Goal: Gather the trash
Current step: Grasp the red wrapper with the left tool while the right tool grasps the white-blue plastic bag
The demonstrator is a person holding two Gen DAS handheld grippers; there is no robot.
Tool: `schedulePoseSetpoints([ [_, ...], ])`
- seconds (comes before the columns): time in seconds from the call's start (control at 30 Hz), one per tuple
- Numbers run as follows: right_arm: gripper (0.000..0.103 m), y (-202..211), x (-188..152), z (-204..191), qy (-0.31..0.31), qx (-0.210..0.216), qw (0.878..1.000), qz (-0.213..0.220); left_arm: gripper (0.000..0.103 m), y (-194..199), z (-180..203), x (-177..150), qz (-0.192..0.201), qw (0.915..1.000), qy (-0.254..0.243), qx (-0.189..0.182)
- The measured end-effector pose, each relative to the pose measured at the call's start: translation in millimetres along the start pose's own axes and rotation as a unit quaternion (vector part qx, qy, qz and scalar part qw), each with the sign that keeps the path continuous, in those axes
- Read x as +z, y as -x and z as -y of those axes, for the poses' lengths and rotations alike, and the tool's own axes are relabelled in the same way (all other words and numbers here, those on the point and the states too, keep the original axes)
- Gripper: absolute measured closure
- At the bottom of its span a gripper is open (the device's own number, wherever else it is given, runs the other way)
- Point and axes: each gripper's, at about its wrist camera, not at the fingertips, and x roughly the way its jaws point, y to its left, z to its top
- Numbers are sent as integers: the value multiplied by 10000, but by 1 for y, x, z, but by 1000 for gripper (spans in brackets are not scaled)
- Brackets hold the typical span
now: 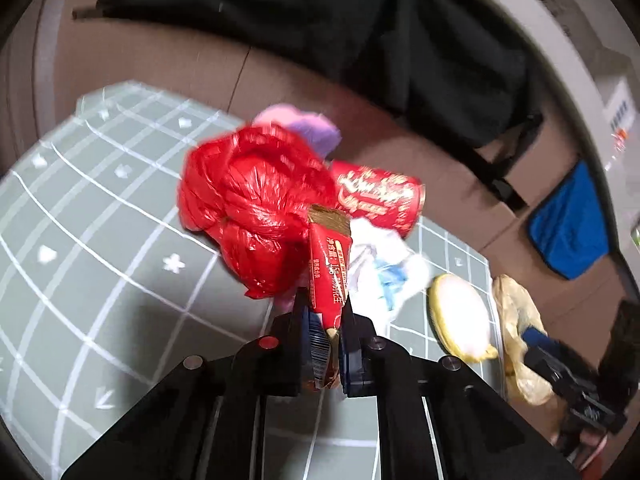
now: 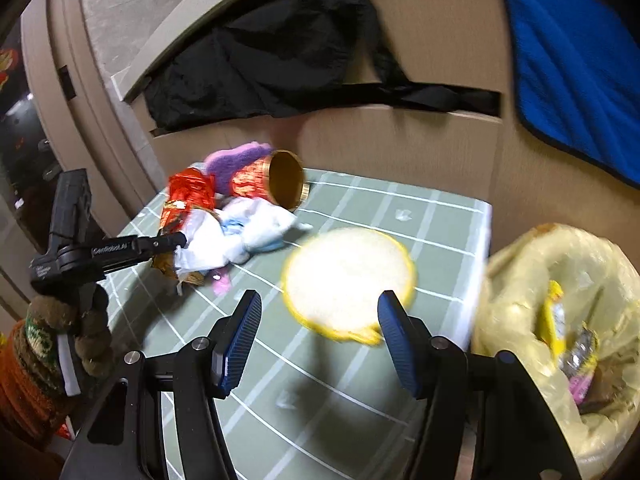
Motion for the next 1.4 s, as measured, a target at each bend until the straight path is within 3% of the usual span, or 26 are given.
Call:
schedulePoseSetpoints([
  [0.2, 45, -38, 22, -49, 669, 179, 9975, -143, 91, 51, -18, -10, 223, 9994, -160, 215],
  [0.37, 45, -76, 33, -97, 1092, 843, 9894, -444, 90, 73, -57, -15, 344, 9984, 194, 407],
  [0.4, 45, -81, 32, -108, 1228, 1003, 9861, -504, 87, 78, -69, -16, 385, 9980, 340, 381],
  [0.53, 45, -94, 21, -150, 1772, 1415, 9712, -726, 59, 95, -101, -20, 596, 9953, 632, 425],
  [0.7, 47, -112, 5, -186, 2392, 1317, 9575, -924, 49, 114, -127, -22, 774, 9918, 871, 525],
  [0.83, 47, -132, 0, -187, 2461, 1104, 9555, -1199, 49, 113, -137, -26, 641, 9917, 954, 569],
  [0.9, 60, -132, -1, -182, 2413, 1078, 9560, -1273, 48, 109, -135, -29, 536, 9925, 941, 573],
  [1.07, 62, -109, 6, -152, 1796, 1265, 9687, -1155, 45, 85, -122, -33, 155, 9947, 708, 723],
  [1.23, 62, -75, 14, -104, 1025, 1081, 9853, -839, 40, 61, -112, -30, 39, 9881, 441, 1475],
  [1.4, 62, -54, 11, -79, 728, 963, 9905, -657, 40, 45, -105, -29, -22, 9830, 303, 1813],
])
